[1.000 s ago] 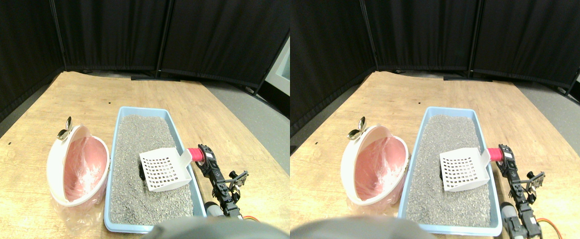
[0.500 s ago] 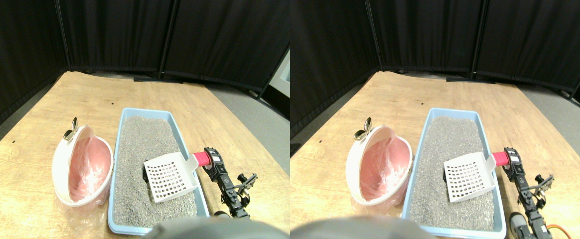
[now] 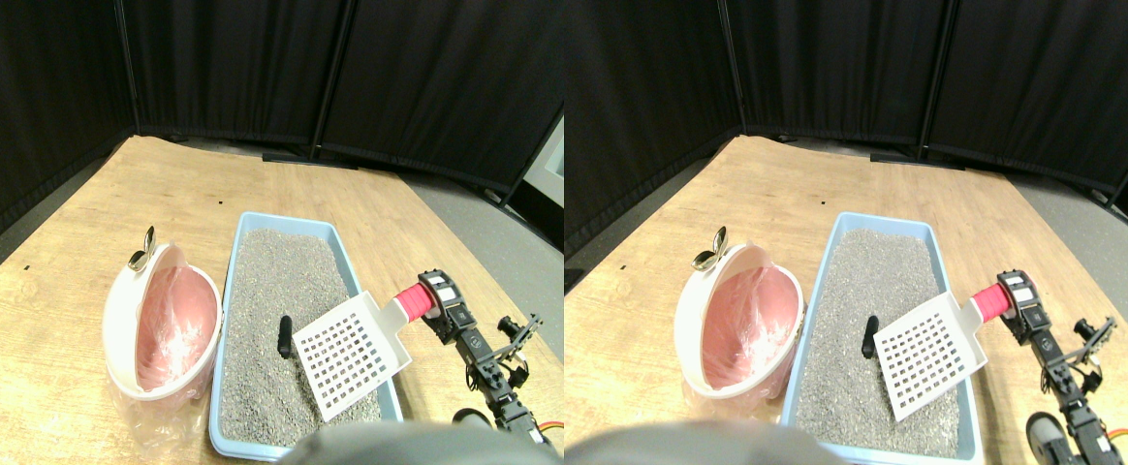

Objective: Scoop (unimanual)

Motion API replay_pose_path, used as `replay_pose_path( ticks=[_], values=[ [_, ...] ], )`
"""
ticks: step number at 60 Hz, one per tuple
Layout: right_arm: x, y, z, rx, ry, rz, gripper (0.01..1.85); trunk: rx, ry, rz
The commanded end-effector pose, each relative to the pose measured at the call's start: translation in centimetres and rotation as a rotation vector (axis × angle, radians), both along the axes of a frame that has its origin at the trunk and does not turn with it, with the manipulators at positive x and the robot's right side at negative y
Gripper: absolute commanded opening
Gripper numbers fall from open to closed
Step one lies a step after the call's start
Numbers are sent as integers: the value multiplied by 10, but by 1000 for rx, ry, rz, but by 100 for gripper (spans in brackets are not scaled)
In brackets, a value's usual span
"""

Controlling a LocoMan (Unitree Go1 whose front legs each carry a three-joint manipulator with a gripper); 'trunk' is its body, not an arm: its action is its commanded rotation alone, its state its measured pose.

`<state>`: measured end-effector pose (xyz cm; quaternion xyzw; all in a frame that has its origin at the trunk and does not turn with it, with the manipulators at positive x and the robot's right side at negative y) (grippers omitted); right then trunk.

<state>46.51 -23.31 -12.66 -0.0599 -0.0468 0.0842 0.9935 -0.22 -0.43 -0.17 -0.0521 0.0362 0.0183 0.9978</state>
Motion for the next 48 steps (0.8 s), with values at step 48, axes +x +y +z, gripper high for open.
replay_pose_path(
  ticks=[48],
  values=[
    [58,5,56,-255,-87,-14,6,-96,40,125]
  ],
)
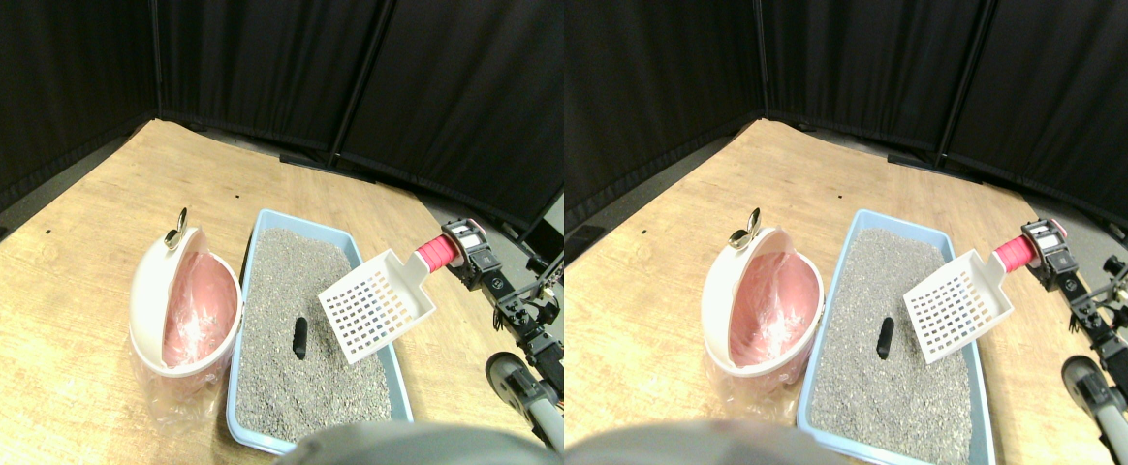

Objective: Scoop (unimanual)

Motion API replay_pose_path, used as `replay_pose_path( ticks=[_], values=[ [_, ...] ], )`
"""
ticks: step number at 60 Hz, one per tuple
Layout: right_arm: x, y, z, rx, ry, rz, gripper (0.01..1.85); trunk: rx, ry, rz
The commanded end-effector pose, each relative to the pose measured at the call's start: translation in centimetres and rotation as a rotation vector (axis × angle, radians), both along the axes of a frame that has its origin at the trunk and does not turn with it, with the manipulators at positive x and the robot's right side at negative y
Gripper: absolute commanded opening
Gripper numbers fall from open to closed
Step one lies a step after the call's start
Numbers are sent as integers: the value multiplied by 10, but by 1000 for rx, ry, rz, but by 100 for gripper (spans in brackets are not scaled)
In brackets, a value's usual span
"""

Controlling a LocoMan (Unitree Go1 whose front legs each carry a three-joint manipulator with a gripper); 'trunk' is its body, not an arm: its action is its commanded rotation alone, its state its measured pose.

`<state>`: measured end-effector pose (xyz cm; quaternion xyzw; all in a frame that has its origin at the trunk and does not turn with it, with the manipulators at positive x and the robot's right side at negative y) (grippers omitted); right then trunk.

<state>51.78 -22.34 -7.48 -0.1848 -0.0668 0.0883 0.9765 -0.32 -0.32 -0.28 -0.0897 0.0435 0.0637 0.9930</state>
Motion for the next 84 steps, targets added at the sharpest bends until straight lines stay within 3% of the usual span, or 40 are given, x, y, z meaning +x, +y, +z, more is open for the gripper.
replay_pose_path(
  ticks=[1,13,19,24,38,57,59,61,68,71,75,80,84],
  values=[
    [5,-4,4,-7,-27,-13,6,-27,23,35],
    [20,1,2,-62,-8,-30,6,-50,29,61],
    [22,7,5,-85,-12,-23,6,-63,32,76],
    [23,12,6,-105,-25,37,6,-73,36,92],
    [28,30,3,-167,-38,22,6,-86,50,122],
    [31,48,3,-248,-71,37,6,-97,58,125],
    [32,49,1,-278,-78,75,6,-97,59,124],
    [31,50,1,-284,-90,57,6,-97,59,124],
    [33,51,-1,-319,-121,103,6,-97,61,117],
    [33,50,0,-329,-131,105,24,-97,61,117],
    [31,50,1,-352,-143,101,33,-96,59,108],
    [24,52,5,-374,-122,99,6,-94,62,103],
    [20,55,6,-399,-123,124,6,-92,60,102]
  ],
)
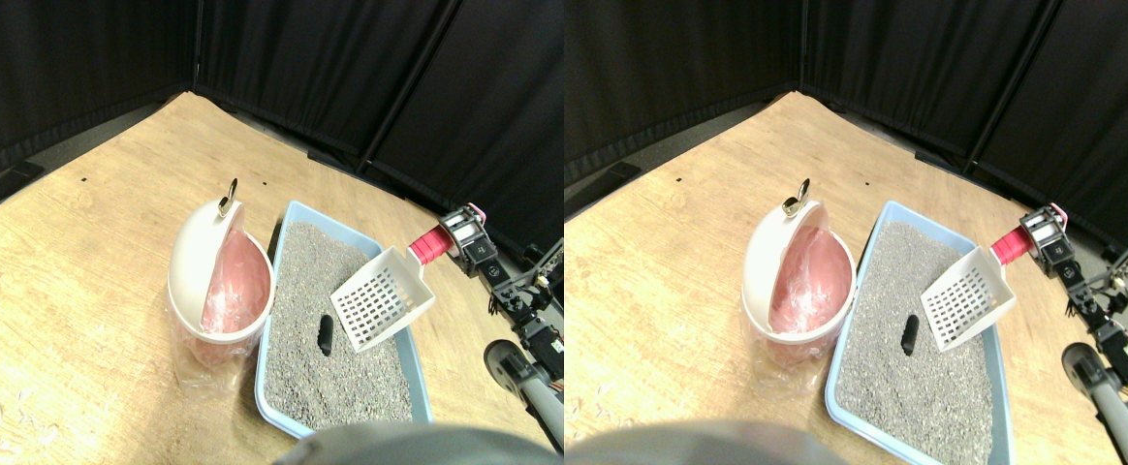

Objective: Scoop (unimanual)

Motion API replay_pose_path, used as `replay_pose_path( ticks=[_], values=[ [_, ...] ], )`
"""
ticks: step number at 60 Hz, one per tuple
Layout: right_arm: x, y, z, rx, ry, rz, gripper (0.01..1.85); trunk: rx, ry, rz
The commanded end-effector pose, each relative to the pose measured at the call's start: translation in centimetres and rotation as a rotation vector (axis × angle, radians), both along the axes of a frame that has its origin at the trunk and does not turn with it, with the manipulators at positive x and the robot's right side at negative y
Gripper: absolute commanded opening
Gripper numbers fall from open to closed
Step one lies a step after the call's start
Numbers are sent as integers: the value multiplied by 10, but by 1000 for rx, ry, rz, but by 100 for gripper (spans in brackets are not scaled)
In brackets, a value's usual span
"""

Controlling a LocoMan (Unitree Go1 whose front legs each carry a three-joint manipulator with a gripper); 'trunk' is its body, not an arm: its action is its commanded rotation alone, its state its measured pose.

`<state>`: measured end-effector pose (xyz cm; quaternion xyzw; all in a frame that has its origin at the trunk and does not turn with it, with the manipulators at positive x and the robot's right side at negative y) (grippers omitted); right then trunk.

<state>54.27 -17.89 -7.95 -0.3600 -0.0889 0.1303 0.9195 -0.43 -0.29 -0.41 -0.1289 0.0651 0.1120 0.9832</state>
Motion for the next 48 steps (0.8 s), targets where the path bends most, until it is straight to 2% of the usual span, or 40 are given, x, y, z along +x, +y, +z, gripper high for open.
replay_pose_path(
  ticks=[1,3,5,12,18,24,35,41,48],
  values=[
    [-6,12,11,-40,-45,63,6,-15,14,3],
    [-7,13,11,-50,-41,71,6,-13,17,1],
    [-9,15,10,-55,-38,124,6,-14,17,1],
    [-14,22,10,-81,-22,155,6,-11,20,-1],
    [-18,27,8,-115,-11,144,6,-8,21,-2],
    [-20,31,6,-103,32,126,6,-5,18,-3],
    [-17,33,3,-82,41,122,6,-7,21,-6],
    [-16,33,1,-77,48,85,6,-6,22,-7],
    [-16,33,-7,-54,48,103,6,-9,26,-7]
  ],
)
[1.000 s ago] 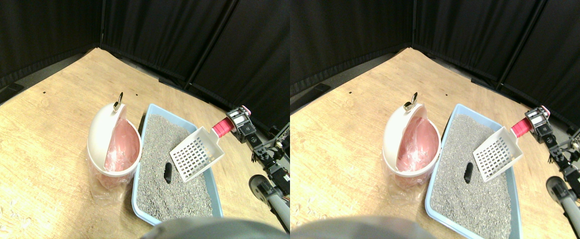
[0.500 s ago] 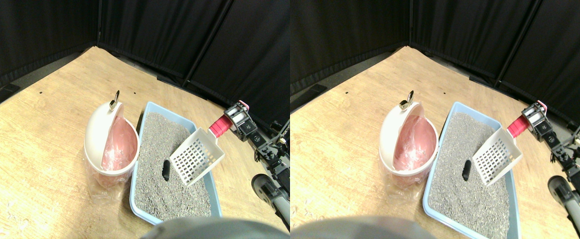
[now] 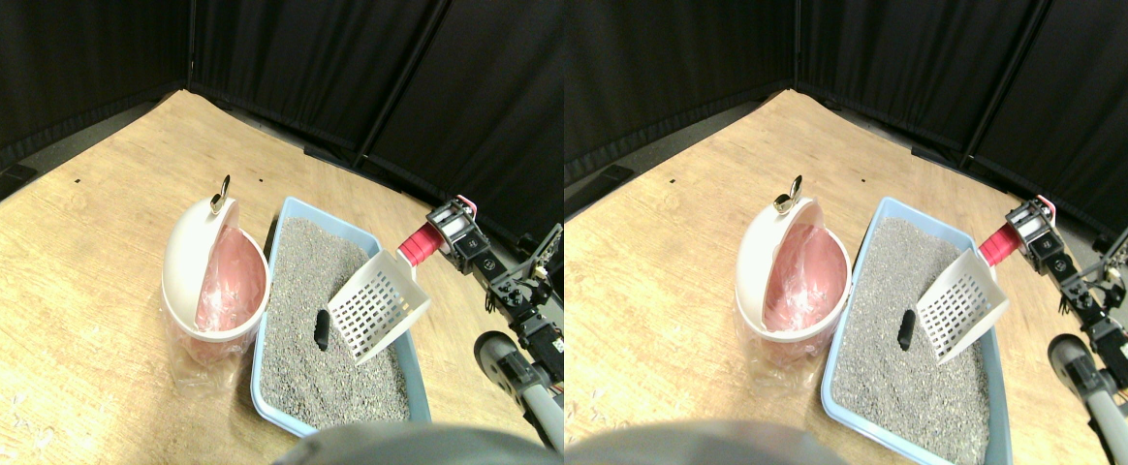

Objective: Scoop (unimanual)

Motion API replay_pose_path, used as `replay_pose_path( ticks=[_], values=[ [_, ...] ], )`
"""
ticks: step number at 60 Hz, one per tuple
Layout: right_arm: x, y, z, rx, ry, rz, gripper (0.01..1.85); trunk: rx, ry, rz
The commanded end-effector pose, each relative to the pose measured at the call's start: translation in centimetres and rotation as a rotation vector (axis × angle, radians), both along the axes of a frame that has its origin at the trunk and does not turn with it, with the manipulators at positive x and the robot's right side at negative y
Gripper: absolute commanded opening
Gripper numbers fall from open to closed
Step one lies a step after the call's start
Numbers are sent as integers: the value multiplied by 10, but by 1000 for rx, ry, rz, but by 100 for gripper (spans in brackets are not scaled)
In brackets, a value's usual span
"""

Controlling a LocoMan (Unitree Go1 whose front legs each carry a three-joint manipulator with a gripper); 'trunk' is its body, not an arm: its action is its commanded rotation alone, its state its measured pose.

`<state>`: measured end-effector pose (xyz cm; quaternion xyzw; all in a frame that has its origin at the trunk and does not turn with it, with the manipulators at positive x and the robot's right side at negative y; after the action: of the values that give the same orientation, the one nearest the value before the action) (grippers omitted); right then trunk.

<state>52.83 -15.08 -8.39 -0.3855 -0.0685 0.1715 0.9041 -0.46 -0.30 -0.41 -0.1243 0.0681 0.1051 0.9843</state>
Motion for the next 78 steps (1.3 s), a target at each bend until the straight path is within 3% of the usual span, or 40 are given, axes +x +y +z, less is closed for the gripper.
replay_pose_path(
  ticks=[1,15,27,36,41,51,71,78],
  values=[
    [-1,5,-3,19,-8,46,6,-16,21,8],
    [-21,18,-17,80,39,47,6,-28,36,18],
    [-37,38,-39,145,122,70,6,-46,47,39],
    [-43,51,-52,182,161,77,6,-64,52,67],
    [-44,56,-56,199,184,75,6,-68,47,77],
    [-44,59,-60,218,178,48,6,-71,48,82],
    [-28,29,-62,353,221,-250,6,-57,35,54],
    [-22,13,-67,401,237,-262,6,-47,31,40]
  ],
)
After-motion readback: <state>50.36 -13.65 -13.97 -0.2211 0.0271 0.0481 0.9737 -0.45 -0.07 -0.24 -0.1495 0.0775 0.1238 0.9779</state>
